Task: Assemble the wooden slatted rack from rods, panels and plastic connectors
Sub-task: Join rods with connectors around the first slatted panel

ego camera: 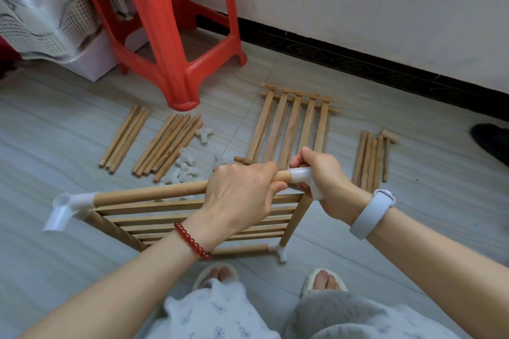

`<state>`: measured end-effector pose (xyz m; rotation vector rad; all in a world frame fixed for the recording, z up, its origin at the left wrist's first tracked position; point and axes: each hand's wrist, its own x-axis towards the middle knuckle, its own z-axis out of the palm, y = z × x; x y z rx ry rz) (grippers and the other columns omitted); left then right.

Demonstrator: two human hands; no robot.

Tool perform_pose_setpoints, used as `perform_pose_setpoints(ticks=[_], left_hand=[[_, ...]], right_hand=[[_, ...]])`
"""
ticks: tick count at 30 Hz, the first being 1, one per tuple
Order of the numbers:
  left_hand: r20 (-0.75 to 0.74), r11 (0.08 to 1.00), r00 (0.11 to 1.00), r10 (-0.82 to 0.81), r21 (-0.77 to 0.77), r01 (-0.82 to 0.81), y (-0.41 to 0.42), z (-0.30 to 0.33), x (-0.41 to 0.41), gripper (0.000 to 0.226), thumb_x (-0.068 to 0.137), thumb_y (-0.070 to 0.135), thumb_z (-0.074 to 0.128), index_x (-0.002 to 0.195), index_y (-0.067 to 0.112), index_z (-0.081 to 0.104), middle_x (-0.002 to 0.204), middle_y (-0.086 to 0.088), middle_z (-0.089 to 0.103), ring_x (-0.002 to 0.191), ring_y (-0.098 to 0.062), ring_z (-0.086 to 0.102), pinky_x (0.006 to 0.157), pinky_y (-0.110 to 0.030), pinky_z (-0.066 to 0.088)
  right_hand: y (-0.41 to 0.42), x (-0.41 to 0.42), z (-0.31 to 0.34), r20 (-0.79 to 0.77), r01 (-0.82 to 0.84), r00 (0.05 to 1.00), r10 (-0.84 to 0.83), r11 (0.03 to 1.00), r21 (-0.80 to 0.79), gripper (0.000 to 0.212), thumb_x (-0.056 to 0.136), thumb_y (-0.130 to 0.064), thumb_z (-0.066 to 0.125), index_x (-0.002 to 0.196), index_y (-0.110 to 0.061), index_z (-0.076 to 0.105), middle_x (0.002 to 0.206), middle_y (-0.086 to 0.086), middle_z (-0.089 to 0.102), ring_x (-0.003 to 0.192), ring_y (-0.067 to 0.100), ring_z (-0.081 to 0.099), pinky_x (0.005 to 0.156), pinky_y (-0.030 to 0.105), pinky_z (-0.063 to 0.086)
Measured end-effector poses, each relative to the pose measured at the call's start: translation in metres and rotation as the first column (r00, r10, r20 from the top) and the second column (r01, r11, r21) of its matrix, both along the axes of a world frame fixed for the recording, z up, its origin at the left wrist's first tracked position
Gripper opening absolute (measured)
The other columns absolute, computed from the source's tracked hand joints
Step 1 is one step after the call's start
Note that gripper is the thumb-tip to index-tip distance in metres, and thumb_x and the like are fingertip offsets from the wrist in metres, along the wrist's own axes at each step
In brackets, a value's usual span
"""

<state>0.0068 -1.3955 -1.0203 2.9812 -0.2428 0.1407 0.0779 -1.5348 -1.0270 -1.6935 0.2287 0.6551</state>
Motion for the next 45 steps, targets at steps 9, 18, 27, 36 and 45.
perform_pose_setpoints(ticks=[9,18,27,36,45], left_hand=[[-0.02,0.979,0.998,0.051,-0.197,-0.054,0.026,0.023,0.012,0.019,0.092,0.048,0.033,0.084,0.034,0.045,0.056,0.013,0.04,0.056,-0.009,0.04,0.05,-0.024,0.021],[-0.025,0.639,0.995,0.1,-0.765,-0.084,0.057,0.085,-0.002,0.04,0.087,0.047,0.038,0.059,0.027,0.056,0.057,0.007,0.052,0.055,-0.006,0.048,0.059,-0.026,0.038],[-0.297,0.598,0.947,0.119,-0.74,-0.307,0.087,0.088,-0.025,0.028,0.094,0.036,0.047,0.083,0.014,0.061,0.071,0.003,0.056,0.066,-0.002,0.05,0.058,-0.009,0.037],[-0.428,0.881,0.904,-0.017,-0.433,-0.189,0.109,0.08,-0.053,0.006,0.092,0.03,0.052,0.098,0.03,0.054,0.091,0.013,0.06,0.085,-0.002,0.056,0.07,-0.02,0.041],[-0.398,0.932,0.916,0.05,-0.311,-0.186,0.084,0.036,-0.052,0.021,0.098,0.026,0.043,0.113,0.014,0.051,0.101,0.003,0.044,0.095,-0.012,0.045,0.085,-0.026,0.037]], right_hand=[[-0.032,-0.015,-0.025,0.101,-0.01,0.995,-0.026,0.938,0.347,0.027,0.088,-0.016,0.039,0.107,-0.013,0.058,0.105,0.02,0.064,0.098,0.028,0.062,0.09,0.04,0.048],[0.006,-0.012,0.036,0.744,-0.404,0.474,0.471,0.867,-0.292,0.008,0.09,-0.04,0.041,0.088,-0.045,0.046,0.081,-0.025,0.051,0.072,0.002,0.052,0.063,0.022,0.043],[0.048,-0.039,0.065,0.541,-0.171,0.177,0.822,0.567,-0.806,0.041,0.092,-0.056,0.026,0.109,-0.025,0.046,0.089,-0.005,0.051,0.072,0.02,0.055,0.062,0.036,0.047],[0.063,-0.049,0.042,0.43,-0.145,0.163,0.888,0.453,-0.88,0.041,0.094,-0.057,0.021,0.106,-0.024,0.043,0.086,-0.004,0.049,0.064,0.019,0.05,0.054,0.031,0.04],[0.05,-0.053,0.016,0.375,-0.12,0.115,0.92,0.387,-0.914,0.073,0.08,-0.063,-0.003,0.119,-0.026,0.047,0.093,-0.003,0.054,0.058,0.018,0.045,0.046,0.026,0.026]])
